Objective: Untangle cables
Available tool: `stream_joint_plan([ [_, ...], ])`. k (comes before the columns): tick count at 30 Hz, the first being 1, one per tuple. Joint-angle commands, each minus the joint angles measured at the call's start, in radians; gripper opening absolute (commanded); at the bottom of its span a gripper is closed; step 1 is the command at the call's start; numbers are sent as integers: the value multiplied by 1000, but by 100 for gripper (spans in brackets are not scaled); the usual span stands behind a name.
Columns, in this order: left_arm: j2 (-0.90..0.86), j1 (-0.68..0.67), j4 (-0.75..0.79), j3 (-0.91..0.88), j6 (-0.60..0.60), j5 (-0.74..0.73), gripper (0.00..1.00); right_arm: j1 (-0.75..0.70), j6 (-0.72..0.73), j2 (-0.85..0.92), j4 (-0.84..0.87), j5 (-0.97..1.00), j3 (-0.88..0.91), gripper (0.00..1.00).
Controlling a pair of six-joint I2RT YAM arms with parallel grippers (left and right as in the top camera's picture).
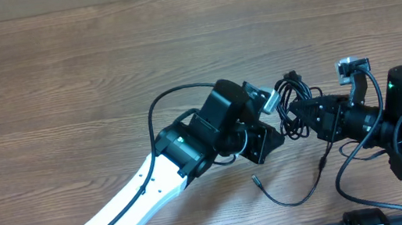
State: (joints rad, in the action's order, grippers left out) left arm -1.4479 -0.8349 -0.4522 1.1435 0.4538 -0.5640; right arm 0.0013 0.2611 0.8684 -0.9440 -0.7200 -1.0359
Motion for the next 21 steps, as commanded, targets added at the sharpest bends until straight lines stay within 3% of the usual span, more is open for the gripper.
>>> stream_joint_plan([
  [1, -5, -10, -17, 5, -118, -13, 4, 3, 1, -9, -3, 23, -13, 4],
  [4, 5, -10, -45, 5, -212, -11, 5, 3, 82, -9, -32, 148, -13, 4],
  [8, 29, -9, -49, 5, -275, 48, 15, 3, 218, -9, -66, 288, -13, 4],
  [12, 63, -9, -39, 5, -286, 175, 16, 3, 299, -9, -66, 293, -13, 4],
  [15, 76, -17, 3, 5, -348, 175, 21, 3, 355, -4, -68, 291, -13, 4],
  [21, 77, -55, 47, 5, -564, 180, 35, 3, 368, 24, -71, 248, -13, 4],
])
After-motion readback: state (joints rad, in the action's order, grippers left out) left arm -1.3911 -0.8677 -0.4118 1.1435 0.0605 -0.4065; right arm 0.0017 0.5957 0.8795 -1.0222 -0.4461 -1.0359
